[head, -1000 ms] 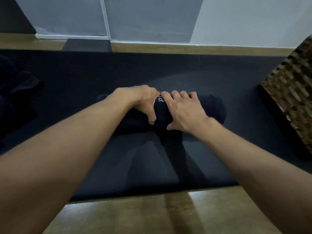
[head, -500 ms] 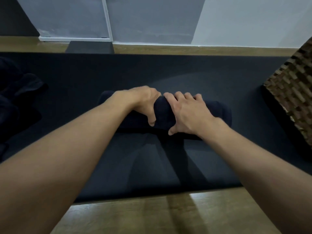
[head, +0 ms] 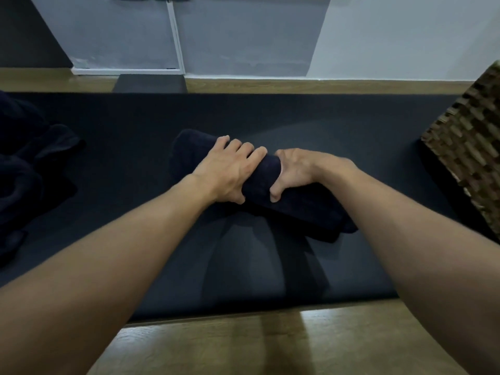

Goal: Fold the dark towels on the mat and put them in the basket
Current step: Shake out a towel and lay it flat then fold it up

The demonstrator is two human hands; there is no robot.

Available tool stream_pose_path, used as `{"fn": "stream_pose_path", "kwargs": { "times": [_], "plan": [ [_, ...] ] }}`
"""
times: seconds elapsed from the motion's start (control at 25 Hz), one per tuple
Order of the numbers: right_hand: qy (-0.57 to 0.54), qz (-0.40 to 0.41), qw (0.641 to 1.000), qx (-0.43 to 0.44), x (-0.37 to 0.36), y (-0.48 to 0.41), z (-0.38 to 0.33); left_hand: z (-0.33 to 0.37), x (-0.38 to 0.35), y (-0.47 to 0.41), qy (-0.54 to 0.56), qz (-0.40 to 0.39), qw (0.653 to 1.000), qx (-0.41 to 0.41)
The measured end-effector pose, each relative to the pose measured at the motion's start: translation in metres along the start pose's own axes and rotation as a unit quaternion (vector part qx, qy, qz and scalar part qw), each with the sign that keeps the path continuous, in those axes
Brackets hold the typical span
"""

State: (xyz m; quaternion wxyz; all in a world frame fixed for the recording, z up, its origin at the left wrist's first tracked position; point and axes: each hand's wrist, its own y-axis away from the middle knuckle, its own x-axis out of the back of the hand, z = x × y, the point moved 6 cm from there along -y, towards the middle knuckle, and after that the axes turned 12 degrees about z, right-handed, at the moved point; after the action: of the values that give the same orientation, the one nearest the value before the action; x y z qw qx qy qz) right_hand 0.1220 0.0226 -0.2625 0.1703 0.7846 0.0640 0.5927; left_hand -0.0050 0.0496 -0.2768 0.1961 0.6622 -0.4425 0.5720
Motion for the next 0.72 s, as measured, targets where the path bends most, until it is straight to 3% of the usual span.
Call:
{"fn": "stream_pose_path", "kwargs": {
  "times": [0.08, 0.16, 0.24, 0.36, 0.44, 0.56, 0.64, 0.72],
  "plan": [
    [0.094, 0.15, 0.984, 0.035, -0.011, 0.016, -0.002, -0.003, 0.003, 0.0, 0.026, 0.023, 0.999, 0.001],
    [0.238, 0.286, 0.925, 0.082, -0.032, 0.045, -0.008, -0.002, 0.003, 0.001, 0.068, 0.041, 0.997, 0.005],
    [0.275, 0.312, 0.906, 0.078, -0.036, 0.049, -0.008, -0.004, 0.004, 0.006, 0.083, 0.06, 0.994, 0.033],
    [0.17, 0.26, 0.95, 0.025, -0.014, 0.024, 0.002, -0.015, 0.005, 0.025, 0.123, 0.117, 0.967, 0.191],
    [0.076, 0.222, 0.972, 0.002, -0.005, 0.015, 0.006, -0.014, 0.0, 0.035, 0.221, 0.143, 0.912, 0.315],
    [-0.051, 0.157, 0.985, -0.049, -0.007, 0.019, 0.026, -0.006, -0.003, 0.032, 0.38, 0.181, 0.794, 0.439],
    [-0.189, 0.12, 0.97, -0.095, -0.008, 0.027, 0.047, 0.006, -0.017, 0.028, 0.476, 0.171, 0.686, 0.524],
    [-0.335, 0.082, 0.929, -0.134, -0.014, 0.038, 0.069, 0.031, -0.036, 0.022, 0.557, 0.119, 0.584, 0.578]
  ]
}}
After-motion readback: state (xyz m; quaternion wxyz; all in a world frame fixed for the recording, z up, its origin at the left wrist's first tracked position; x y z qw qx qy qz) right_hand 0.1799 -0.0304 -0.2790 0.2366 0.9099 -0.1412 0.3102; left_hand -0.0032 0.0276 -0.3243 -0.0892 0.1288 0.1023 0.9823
